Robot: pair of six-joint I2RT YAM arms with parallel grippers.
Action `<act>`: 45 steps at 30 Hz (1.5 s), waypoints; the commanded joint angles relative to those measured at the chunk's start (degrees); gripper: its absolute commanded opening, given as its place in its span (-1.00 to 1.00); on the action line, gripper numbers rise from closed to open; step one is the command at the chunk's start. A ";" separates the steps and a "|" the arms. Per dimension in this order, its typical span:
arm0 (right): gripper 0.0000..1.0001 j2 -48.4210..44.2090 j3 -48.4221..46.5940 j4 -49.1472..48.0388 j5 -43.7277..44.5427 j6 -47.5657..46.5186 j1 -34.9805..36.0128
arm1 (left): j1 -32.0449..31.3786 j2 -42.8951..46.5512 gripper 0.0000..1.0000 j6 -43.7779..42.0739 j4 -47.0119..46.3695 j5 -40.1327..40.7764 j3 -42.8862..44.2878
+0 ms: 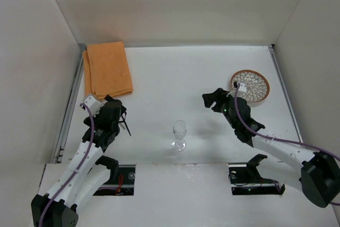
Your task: Set the dinner table for one person
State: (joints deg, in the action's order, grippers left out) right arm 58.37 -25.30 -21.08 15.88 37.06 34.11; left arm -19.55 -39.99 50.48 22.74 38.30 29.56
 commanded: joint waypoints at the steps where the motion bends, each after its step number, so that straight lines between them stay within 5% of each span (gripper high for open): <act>1: 0.42 -1.50 0.07 -2.47 1.00 -0.85 -0.14 | -0.35 0.35 1.00 -0.20 1.60 2.30 -0.82; 6: 0.33 -1.33 -0.01 -2.47 0.73 -0.93 -0.05 | 0.44 -1.14 1.00 -0.20 2.14 2.56 -0.38; 13: -0.75 0.95 -1.59 -0.64 0.64 -1.37 0.04 | -1.58 -4.92 1.00 -6.08 -5.32 4.93 1.73; 21: -0.72 0.96 -2.47 0.60 0.91 -1.73 1.27 | -0.71 -10.63 0.99 -11.36 -22.64 3.63 1.99; 23: -0.67 0.52 -2.30 0.60 0.91 -1.90 1.27 | 0.87 -13.26 0.75 -12.77 -26.33 0.12 2.60; 26: -0.62 0.25 -2.21 0.51 0.91 -1.99 1.27 | 2.63 -16.08 -0.50 -12.69 -29.50 -1.56 3.57; 29: -0.58 0.60 -2.21 0.43 0.82 -1.99 1.18 | 4.56 -18.19 -0.87 -12.33 -30.30 -2.44 4.71; 33: -0.46 0.96 -2.30 0.16 0.73 -1.99 1.27 | 9.47 -21.17 -0.77 -11.02 -33.37 -5.86 5.15; 39: -0.22 1.22 -2.21 -0.19 0.65 -1.99 1.27 | 19.49 -29.60 -0.07 -7.51 -35.84 -12.02 8.14; 45: -0.18 1.75 -2.21 -0.28 0.29 -1.82 1.27 | 25.65 -34.63 0.00 -3.46 -38.64 -15.09 9.02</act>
State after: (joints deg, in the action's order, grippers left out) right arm 59.70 -25.45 -19.59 15.97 35.62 34.96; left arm 4.25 -74.22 43.72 -11.86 25.91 36.14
